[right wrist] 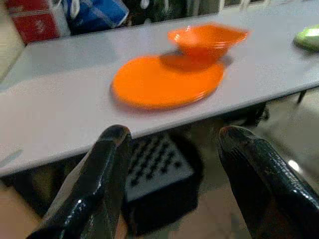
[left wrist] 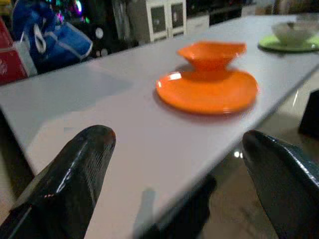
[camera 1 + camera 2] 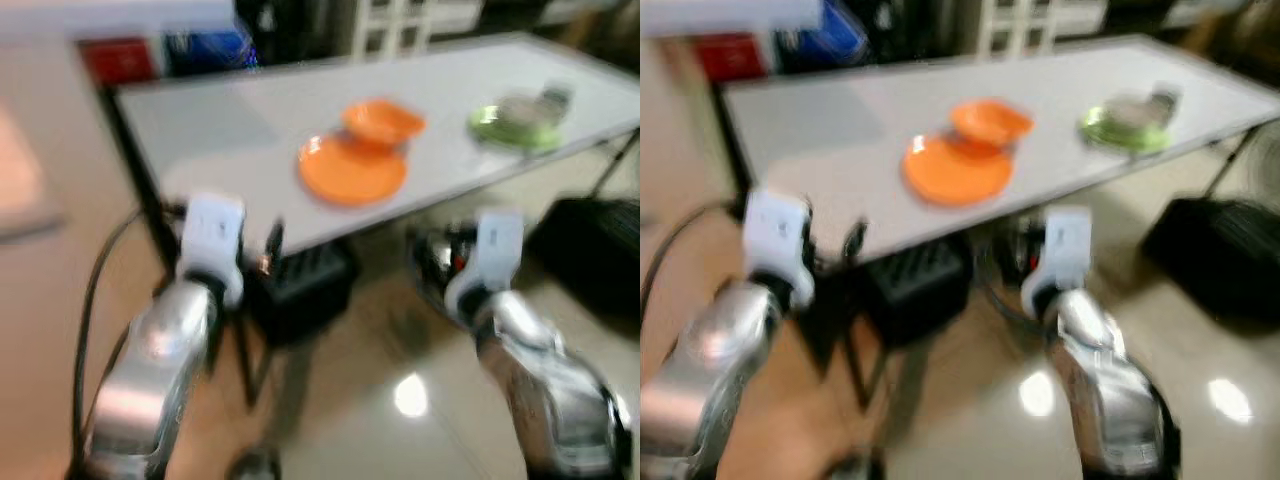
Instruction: Setting the table
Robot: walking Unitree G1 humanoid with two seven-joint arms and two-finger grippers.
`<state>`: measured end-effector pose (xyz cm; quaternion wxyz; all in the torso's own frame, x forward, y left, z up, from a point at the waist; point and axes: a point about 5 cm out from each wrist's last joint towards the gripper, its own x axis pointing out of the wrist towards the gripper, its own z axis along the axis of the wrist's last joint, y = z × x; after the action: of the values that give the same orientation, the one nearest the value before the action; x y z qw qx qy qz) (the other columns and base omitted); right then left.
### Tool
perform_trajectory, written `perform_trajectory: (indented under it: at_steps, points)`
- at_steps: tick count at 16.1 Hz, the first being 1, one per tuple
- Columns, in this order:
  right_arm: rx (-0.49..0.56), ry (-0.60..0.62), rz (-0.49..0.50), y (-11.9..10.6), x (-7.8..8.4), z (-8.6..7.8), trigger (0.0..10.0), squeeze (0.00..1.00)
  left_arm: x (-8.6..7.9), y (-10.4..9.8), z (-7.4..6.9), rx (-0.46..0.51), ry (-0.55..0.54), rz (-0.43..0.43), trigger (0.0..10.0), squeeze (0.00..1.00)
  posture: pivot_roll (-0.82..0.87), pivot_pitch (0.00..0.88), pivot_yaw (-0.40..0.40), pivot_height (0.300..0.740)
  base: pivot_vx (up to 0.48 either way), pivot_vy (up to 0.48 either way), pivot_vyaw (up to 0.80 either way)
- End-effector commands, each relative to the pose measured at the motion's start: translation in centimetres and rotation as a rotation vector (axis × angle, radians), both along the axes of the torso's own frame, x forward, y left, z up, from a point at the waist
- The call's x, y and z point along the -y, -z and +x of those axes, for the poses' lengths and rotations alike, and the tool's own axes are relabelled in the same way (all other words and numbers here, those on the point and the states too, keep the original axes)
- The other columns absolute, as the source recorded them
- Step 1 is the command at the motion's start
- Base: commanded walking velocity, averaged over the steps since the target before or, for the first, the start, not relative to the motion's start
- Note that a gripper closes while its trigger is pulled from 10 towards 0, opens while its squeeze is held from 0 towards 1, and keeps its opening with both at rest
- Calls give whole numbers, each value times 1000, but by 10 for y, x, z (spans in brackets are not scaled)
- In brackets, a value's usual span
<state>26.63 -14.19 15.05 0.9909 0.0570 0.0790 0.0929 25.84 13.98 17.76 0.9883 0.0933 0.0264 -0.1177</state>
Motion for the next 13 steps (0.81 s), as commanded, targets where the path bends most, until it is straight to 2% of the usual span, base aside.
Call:
perform_trajectory:
  at_steps: [1,4,7,9,11,13]
  points:
    - [21,-9,5,-5,-2,2,10000,0,-1,-10,2,44,-2,14,10000,0,83,0,-52,740,0,0,0]
    - [30,-28,-1,-5,-7,3,10000,0,-6,-11,5,55,-9,21,10000,0,75,0,-49,740,0,0,0]
    - [25,-49,-9,-5,-6,6,10000,0,-4,-10,5,53,-10,14,10000,0,87,0,-58,740,0,394,0]
    - [42,-82,-32,-5,-11,9,10000,0,-5,-11,2,54,-10,18,10000,0,101,0,-66,740,0,454,0]
    - [60,-112,-45,-7,-19,10,10000,0,-12,-14,7,67,-26,26,10000,0,95,0,-60,740,0,454,0]
    - [65,-116,-47,-9,-17,11,10000,0,-10,-16,9,72,-24,21,10000,0,91,0,-62,740,0,467,619]
